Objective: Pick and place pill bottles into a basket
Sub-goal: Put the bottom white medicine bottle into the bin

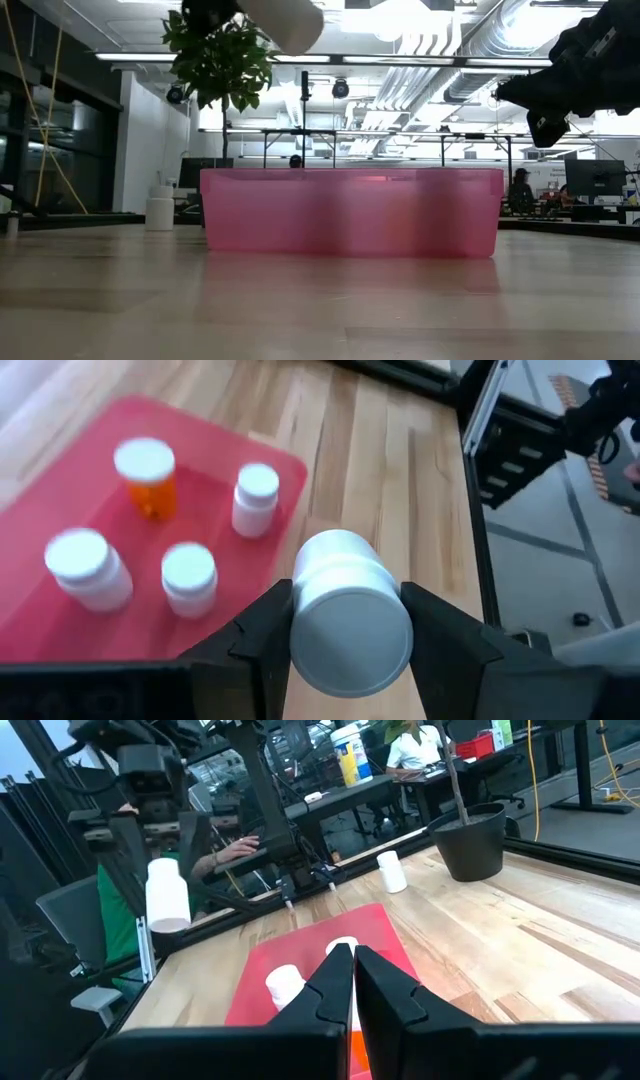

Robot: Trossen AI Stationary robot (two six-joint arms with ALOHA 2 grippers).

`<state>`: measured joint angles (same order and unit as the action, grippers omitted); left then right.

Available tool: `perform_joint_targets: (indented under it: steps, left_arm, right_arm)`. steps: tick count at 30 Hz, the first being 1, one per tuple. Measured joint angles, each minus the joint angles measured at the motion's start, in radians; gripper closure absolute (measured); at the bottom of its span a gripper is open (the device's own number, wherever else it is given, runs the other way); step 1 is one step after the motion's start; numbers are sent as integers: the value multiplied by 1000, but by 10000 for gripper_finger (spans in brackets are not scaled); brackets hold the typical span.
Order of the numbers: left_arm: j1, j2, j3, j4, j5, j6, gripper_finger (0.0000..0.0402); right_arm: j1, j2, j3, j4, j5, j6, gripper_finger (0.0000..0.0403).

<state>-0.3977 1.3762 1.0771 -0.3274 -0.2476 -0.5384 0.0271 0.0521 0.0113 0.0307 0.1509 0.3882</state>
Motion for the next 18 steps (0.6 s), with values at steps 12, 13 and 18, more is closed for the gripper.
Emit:
perform_joint_targets:
  steps: [12,13,18]
  left_arm:
    - [95,0,0,200,123,49,206]
    - [106,0,0,232,155,62,206]
    - [159,1,-1,380,301,120,206]
  right_arm:
    - [0,0,0,0,0,-3,396]
    - [0,0,0,0,0,-3,396]
    - [0,0,0,0,0,-3,396]
